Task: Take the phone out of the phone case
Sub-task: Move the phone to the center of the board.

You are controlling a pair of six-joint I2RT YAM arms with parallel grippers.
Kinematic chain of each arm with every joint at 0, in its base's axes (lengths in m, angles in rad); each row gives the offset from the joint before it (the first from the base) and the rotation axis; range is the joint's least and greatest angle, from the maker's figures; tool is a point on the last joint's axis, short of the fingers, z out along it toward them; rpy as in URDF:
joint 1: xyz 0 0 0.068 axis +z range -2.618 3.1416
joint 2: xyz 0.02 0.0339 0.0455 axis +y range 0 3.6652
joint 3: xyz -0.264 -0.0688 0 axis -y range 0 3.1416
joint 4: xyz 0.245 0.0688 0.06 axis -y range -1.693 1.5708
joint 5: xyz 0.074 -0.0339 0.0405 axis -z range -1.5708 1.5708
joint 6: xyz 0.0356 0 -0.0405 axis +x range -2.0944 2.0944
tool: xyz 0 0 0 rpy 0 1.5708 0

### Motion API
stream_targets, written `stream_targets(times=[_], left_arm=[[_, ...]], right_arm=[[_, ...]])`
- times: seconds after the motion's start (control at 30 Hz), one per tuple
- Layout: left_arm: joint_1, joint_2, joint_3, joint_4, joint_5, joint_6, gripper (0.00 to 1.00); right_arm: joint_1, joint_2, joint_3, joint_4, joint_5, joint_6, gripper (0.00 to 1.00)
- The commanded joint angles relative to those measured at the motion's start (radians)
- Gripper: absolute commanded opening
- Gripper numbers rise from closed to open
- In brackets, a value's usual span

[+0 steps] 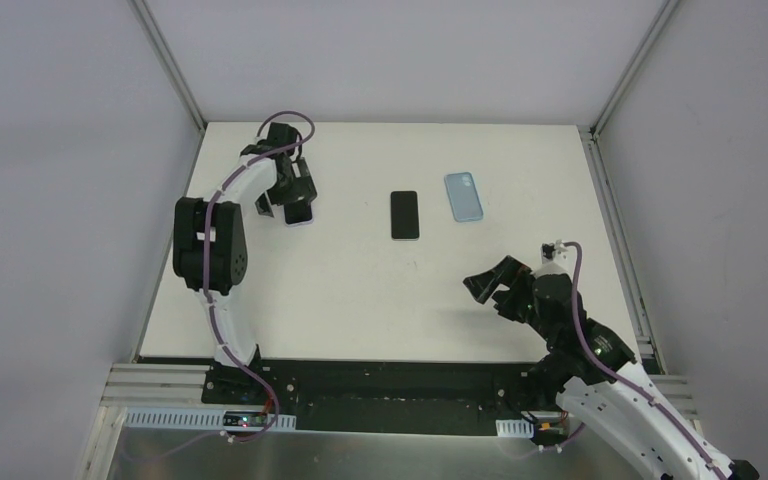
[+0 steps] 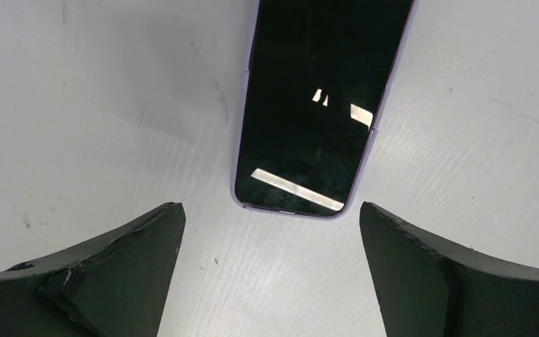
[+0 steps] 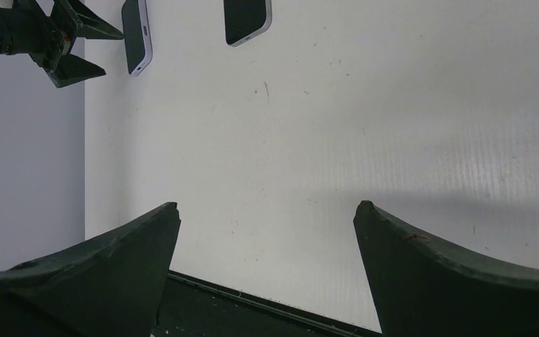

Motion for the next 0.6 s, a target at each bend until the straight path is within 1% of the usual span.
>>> stream_targets(times=[0.0, 0.17, 0.27, 0.33, 0.37, 0.47, 0.57], left_arm=[[-0.018, 0.049, 0.086, -0.092, -0.038, 0.036, 0.99], [-0.039, 0.078, 0.118, -0.119, -0.062, 0.049, 0.99], [-0.050, 0.087, 0.132, -0.126, -0.051, 0.050, 0.99], [-0.054, 0.093, 0.137, -0.130, -0.034, 0.036, 0.97], [-0.054, 0.098, 0.140, -0.132, -0.023, 0.029, 0.99], [-0.059, 0.109, 0.153, -0.137, -0.021, 0.019, 0.99], [-0.059, 0.115, 0.161, -0.142, -0.028, 0.023, 0.95]], right_arm=[[-0.002, 0.004, 0.034, 0.013, 0.008, -0.014, 0.99], [-0.002, -0.002, 0.026, 0.014, 0.012, -0.011, 0.99], [-0.003, 0.001, 0.023, 0.019, 0.008, -0.007, 0.99], [-0.003, 0.003, 0.023, 0.020, 0.007, -0.006, 0.99], [-0.003, 0.003, 0.022, 0.021, 0.006, -0.006, 0.99], [-0.002, -0.003, 0.021, 0.021, 0.006, -0.004, 0.99], [-0.003, -0.017, 0.017, 0.015, 0.009, -0.004, 0.99]])
